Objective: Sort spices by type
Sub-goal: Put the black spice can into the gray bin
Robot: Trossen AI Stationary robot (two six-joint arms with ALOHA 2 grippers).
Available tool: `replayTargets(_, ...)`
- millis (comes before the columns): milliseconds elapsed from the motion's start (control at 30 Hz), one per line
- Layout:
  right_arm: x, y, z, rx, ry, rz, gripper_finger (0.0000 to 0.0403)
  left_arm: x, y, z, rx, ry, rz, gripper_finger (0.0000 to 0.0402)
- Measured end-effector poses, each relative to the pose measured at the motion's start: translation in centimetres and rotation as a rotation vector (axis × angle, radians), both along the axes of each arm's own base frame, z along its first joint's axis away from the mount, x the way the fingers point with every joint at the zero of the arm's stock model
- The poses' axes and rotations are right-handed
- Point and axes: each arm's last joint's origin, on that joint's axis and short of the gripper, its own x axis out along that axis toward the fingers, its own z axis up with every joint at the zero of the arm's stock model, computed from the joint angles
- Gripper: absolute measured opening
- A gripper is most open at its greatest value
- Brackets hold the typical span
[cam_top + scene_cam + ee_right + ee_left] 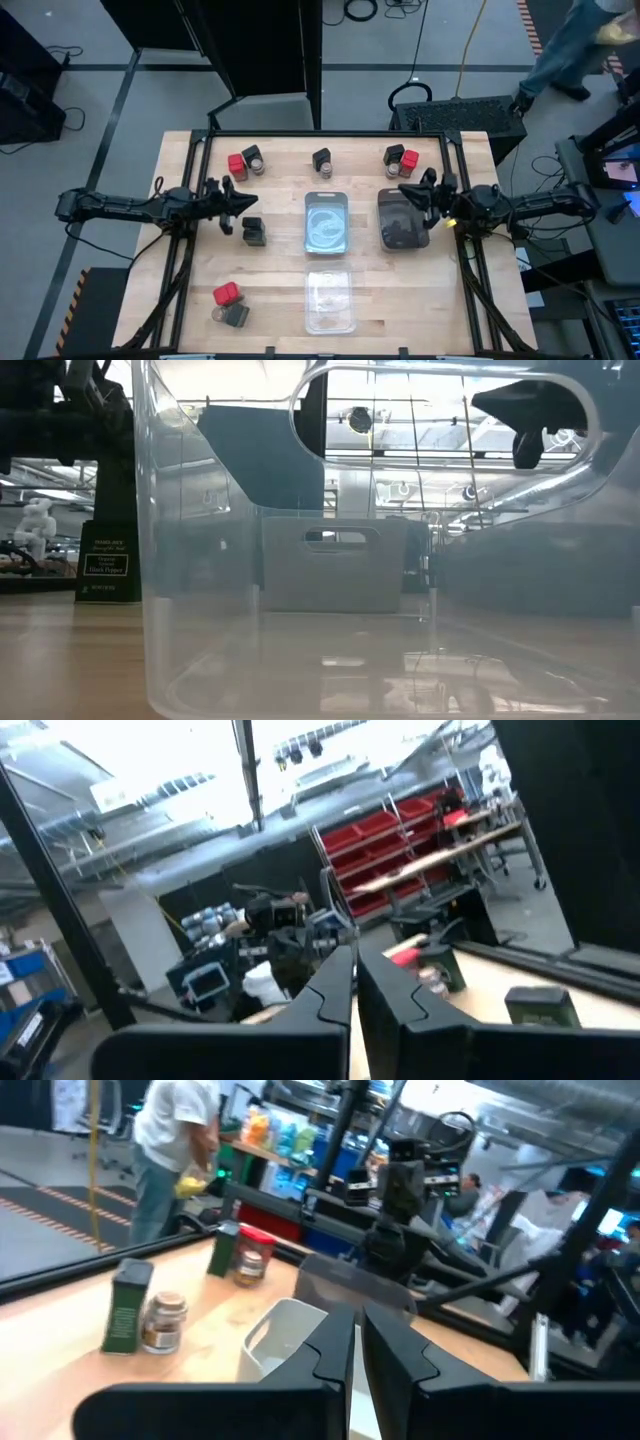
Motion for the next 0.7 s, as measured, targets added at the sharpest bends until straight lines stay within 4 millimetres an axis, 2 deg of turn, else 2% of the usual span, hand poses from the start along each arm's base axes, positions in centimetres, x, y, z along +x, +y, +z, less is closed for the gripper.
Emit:
replayTargets(133,0.5,0.1,-0.4,-0.005,0.035,0.006,0.0,0.0,0.2,-0.1,0.006,0.008,0.074,0.0029)
replayTargets(233,0.8,0.2,-0.7,-0.028,0.061,0.023,0.0,-0.1,0.3,-0.1,-0.054,-0.003,0.102,0.0029)
replayTargets(300,1.1,0.3,-0.7,-0.052,0.085,0.069,0.0,0.0,0.2,0.0,-0.11,-0.024,0.076,0.0029)
replayTargets(367,1.5,0.5,-0.3,-0.066,0.104,0.125,0.0,0.1,-0.1,0.4,-0.098,-0.011,-0.037,0.0029)
replayTargets(433,2.0,0.8,0.3,-0.074,0.132,0.166,0.0,0.4,-0.5,1.7,-0.089,-0.016,-0.145,0.0029)
replayTargets(533,3.1,1.0,1.7,-0.091,0.196,0.175,0.0006,1.0,-1.0,4.0,-0.049,0.018,-0.205,0.0029)
replayTargets(700,5.6,1.2,4.1,-0.126,0.339,0.171,0.0027,2.4,-1.7,7.4,0.048,0.237,-0.199,0.0028)
